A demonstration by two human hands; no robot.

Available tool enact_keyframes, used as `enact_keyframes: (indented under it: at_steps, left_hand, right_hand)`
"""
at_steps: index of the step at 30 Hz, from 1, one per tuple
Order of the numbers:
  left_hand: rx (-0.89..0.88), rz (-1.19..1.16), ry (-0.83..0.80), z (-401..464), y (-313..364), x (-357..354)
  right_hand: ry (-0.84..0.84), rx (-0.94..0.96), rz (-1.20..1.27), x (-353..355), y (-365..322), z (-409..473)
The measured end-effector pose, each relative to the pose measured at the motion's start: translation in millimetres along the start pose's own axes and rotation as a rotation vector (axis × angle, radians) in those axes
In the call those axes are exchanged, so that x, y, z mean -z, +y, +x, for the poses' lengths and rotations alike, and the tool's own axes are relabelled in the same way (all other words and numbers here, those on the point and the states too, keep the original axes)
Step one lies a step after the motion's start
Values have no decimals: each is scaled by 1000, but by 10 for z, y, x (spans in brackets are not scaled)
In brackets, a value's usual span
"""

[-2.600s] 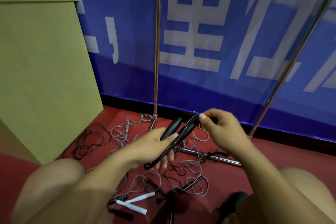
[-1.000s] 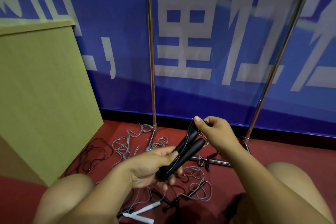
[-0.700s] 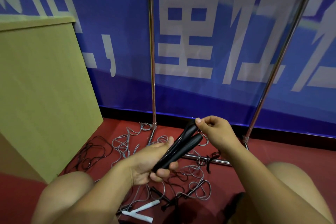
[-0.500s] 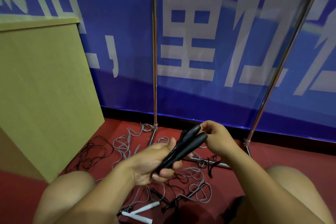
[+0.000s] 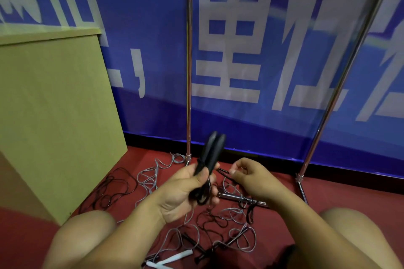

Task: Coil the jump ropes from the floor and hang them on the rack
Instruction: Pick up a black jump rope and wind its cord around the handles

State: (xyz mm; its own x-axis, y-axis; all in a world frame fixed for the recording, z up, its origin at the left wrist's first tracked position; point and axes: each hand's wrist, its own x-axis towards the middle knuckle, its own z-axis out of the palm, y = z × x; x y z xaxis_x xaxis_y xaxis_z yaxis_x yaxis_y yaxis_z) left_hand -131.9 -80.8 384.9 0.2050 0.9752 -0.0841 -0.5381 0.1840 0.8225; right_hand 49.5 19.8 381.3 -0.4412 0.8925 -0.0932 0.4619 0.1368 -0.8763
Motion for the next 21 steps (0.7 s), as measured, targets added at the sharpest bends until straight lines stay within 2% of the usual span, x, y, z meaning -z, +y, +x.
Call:
enact_keyframes:
  at_steps: [3,6,9,14,18,21]
  left_hand:
    - [-27,29,196,31,57,-39]
    - [-15,173,259,41,77,-50]
    - [-6,275,327,84,69,-3]
    - [-32,215,331,140,70,58]
    - [-65,171,233,132,77,49]
    - [-72,173,238,153,67,72]
  right_hand:
    - [15,37,-75,46,-46,-44]
    - [78,55,-146,124,-84,-62]
    - [138,74,-107,208,-144,-90]
    - [141,80,-3,335,-205,-138]
    - [200,15,-162,357,-174,-135]
    - [267,10,-262,444,-180,-144]
